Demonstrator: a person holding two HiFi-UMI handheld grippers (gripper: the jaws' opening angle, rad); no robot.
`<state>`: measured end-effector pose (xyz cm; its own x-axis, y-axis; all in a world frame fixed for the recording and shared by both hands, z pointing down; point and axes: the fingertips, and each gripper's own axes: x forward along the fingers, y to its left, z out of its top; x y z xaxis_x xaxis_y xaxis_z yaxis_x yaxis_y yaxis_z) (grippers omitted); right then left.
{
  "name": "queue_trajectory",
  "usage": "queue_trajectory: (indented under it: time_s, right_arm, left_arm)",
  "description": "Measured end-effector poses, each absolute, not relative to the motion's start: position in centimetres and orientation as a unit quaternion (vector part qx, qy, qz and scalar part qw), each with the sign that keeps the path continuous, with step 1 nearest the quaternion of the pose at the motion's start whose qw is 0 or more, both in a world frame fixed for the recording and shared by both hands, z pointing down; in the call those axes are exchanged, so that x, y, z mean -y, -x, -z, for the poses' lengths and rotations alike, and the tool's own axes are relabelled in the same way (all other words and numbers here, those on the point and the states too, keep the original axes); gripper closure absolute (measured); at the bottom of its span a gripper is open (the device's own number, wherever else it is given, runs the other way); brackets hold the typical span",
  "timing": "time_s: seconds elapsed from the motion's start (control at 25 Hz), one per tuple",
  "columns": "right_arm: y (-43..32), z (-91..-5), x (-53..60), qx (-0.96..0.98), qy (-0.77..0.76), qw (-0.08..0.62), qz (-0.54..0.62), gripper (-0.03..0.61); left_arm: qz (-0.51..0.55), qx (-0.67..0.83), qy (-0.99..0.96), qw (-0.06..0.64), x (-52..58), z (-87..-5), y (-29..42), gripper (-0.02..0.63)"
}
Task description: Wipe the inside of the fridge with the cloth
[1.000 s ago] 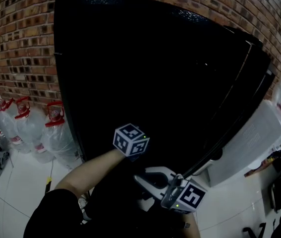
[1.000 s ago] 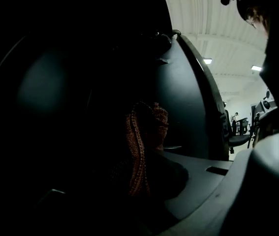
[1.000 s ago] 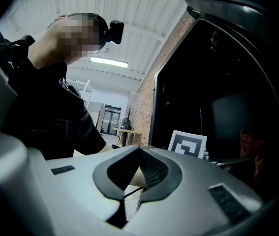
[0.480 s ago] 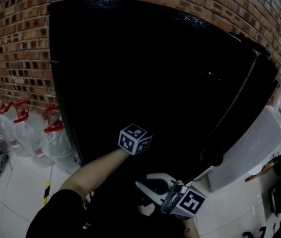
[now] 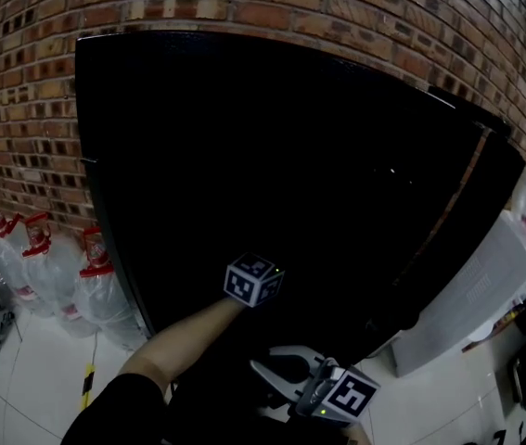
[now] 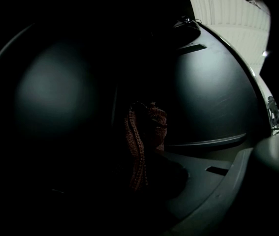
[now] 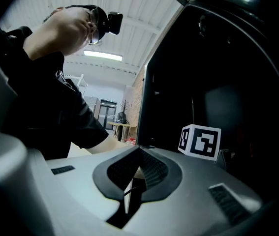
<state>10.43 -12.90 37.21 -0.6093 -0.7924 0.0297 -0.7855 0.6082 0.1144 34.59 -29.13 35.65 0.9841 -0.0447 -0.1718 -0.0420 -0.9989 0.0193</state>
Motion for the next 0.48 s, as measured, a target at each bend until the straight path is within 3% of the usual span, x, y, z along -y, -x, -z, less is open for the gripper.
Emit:
queue_trajectory:
  time_s: [0.48]
  right_arm:
    - [-11.2, -38.3, 15.2, 0.899, -0.436, 0.037, 0.018, 0.574]
  left_arm:
    - [0.085, 0.054, -0.995, 0.022, 33.3, -36.2, -37.0, 0.56]
